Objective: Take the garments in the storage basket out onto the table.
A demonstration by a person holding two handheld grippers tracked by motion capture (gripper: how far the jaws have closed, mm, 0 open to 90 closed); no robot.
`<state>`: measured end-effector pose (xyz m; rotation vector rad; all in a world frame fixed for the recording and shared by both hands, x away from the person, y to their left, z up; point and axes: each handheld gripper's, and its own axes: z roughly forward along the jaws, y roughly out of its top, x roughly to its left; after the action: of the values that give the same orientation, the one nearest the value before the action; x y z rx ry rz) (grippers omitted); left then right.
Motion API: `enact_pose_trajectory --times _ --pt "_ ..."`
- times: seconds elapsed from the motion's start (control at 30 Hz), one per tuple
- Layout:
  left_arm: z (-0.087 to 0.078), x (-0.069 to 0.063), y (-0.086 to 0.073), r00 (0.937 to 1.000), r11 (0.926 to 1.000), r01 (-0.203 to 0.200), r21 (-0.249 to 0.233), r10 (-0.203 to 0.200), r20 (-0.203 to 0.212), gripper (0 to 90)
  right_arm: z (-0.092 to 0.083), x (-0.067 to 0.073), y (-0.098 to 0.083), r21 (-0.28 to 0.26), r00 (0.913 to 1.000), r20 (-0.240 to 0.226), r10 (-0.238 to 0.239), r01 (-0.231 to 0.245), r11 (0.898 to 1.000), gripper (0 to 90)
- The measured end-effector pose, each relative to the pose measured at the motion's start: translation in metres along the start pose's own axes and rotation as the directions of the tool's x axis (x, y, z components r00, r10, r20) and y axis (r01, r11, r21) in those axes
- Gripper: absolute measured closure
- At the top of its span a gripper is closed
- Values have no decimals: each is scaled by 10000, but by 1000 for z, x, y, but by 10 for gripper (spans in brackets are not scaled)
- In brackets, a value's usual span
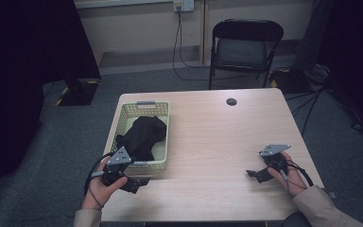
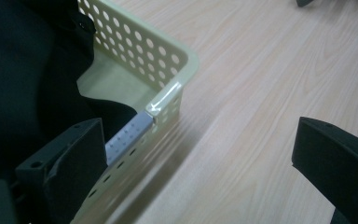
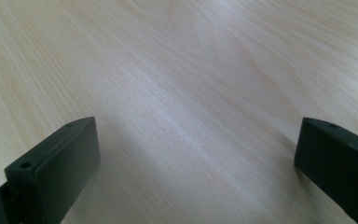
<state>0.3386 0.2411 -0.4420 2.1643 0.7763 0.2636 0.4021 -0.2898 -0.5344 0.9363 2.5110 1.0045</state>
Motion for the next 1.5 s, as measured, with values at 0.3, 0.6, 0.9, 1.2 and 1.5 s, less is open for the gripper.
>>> enact_pose_trajectory --times 0.3,0.6,0.9,1.2,1.5 --pt "3 4 15 9998 9999 29 -157 -31 -172 24 0 0 0 4 10000 -1 3 -3 10000 0" --pt "5 11 24 9993 9996 108 -246 -116 -361 24 0 0 0 -2 10000 3 3 -3 10000 0" --pt "7 17 31 9976 9992 155 -362 -179 -675 28 0 0 0 -2 10000 4 7 -7 10000 0" --pt "12 24 38 9968 9990 213 -394 -242 -756 26 0 0 0 -1 10000 4 7 -7 10000 0" --pt "19 32 44 9956 9991 254 -354 -284 -894 25 0 0 0 0 10000 4 7 -7 10000 0"
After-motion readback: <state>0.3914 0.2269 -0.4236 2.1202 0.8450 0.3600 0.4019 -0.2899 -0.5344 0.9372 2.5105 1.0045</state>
